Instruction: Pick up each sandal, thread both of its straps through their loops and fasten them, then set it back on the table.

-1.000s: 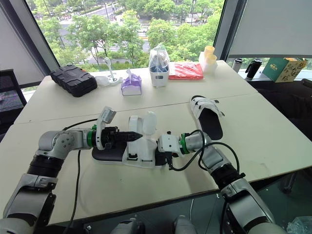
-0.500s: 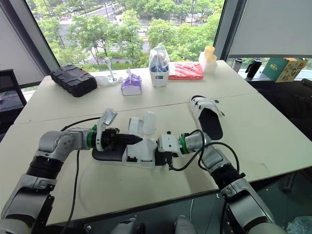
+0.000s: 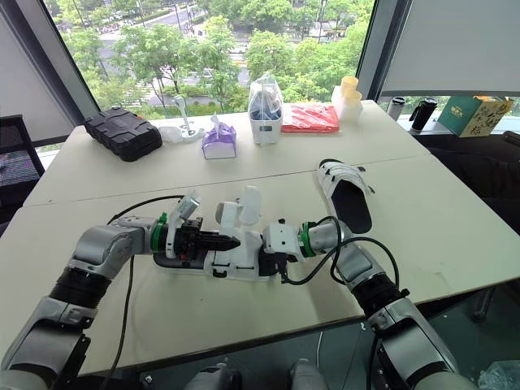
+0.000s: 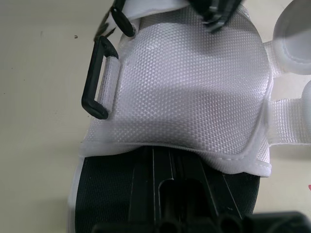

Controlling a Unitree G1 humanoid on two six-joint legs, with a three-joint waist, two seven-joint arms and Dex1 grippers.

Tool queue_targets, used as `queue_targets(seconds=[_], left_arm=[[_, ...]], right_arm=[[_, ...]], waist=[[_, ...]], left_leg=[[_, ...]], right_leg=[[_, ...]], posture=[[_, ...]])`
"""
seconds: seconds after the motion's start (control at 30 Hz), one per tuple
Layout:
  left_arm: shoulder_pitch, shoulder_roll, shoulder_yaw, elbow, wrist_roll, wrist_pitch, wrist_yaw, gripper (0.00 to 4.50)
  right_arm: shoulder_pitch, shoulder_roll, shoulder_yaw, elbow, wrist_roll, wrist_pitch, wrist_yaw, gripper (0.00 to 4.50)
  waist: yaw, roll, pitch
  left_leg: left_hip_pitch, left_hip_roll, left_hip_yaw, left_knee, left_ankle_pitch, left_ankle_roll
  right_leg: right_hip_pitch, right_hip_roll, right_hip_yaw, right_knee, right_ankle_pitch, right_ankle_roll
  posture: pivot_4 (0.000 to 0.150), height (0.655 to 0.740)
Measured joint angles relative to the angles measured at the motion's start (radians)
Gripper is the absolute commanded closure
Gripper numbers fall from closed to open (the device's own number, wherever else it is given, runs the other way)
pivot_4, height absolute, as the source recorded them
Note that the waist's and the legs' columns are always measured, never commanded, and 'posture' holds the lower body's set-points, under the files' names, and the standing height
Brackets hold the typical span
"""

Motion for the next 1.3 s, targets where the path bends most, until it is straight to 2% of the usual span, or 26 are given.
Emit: queue_targets(seconds=[0.4,0.5,0.73,0.77,0.9,1.03,1.17,1.3], left_arm=[[0.096,0.072,-0.030,-0.119,0.051,-0.100,-0.037,4.48],[0.100,0.073,-0.025,-0.123,0.055,-0.113,-0.031,3.64],[0.129,0.094,0.013,-0.170,0.012,-0.065,-0.017,0.24],[0.139,0.112,0.030,-0.190,-0.008,-0.047,-0.015,0.06],[0.206,0.226,0.115,-0.276,-0.070,0.015,-0.034,0.06],[0.396,0.319,0.203,-0.384,-0.124,0.047,-0.052,0.06],[0.491,0.316,0.217,-0.450,-0.138,0.031,-0.031,0.06],[0.500,0.260,0.197,-0.453,-0.091,-0.036,0.025,0.06]], right_arm=[[0.000,0.006,0.009,-0.015,-0.003,0.006,-0.010,4.50],[0.000,0.008,0.009,-0.015,-0.003,0.006,-0.010,4.50],[0.000,0.008,0.008,-0.011,-0.005,0.007,-0.018,4.50],[-0.001,0.008,0.008,-0.011,-0.005,0.006,-0.019,4.50],[0.000,0.010,0.011,-0.011,-0.005,0.001,-0.021,4.50],[0.000,0.010,0.012,-0.008,-0.005,-0.005,-0.020,4.50],[-0.001,0.010,0.010,0.005,-0.009,-0.013,-0.023,4.50],[-0.003,0.015,0.011,0.010,-0.010,-0.018,-0.023,4.50]], waist=[[-0.004,0.000,0.000],[-0.002,0.000,0.000],[0.001,0.000,0.000],[0.000,0.000,0.000],[-0.002,0.000,0.000],[-0.001,0.000,0.000],[0.004,0.000,0.000],[0.005,0.000,0.000]], left_leg=[[0.000,0.002,0.001,-0.008,0.000,-0.001],[0.000,0.002,0.001,-0.012,0.002,-0.003],[0.000,0.002,0.001,-0.010,0.003,-0.004],[0.000,0.002,0.001,-0.010,0.003,-0.004],[0.000,0.003,0.001,-0.011,0.003,-0.004],[0.000,0.003,0.001,-0.012,0.003,-0.004],[0.000,0.003,0.001,-0.011,0.003,-0.004],[0.000,0.003,0.001,-0.011,0.003,-0.004]], right_leg=[[-0.005,0.001,0.000,0.000,-0.001,-0.003],[-0.007,0.002,0.000,0.000,-0.001,-0.002],[-0.006,0.002,-0.001,0.000,-0.002,-0.005],[-0.006,0.002,-0.001,0.000,-0.002,-0.005],[-0.007,0.002,-0.001,0.001,-0.002,-0.006],[-0.008,0.002,0.000,0.000,-0.002,-0.006],[-0.006,0.001,0.000,-0.001,-0.003,-0.010],[-0.006,0.001,-0.001,-0.001,-0.002,-0.010]], posture=[[0.150,0.7400],[0.150,0.7400],[0.150,0.7400],[0.150,0.7400],[0.150,0.7400],[0.150,0.7400],[0.150,0.7400],[0.150,0.7400]])
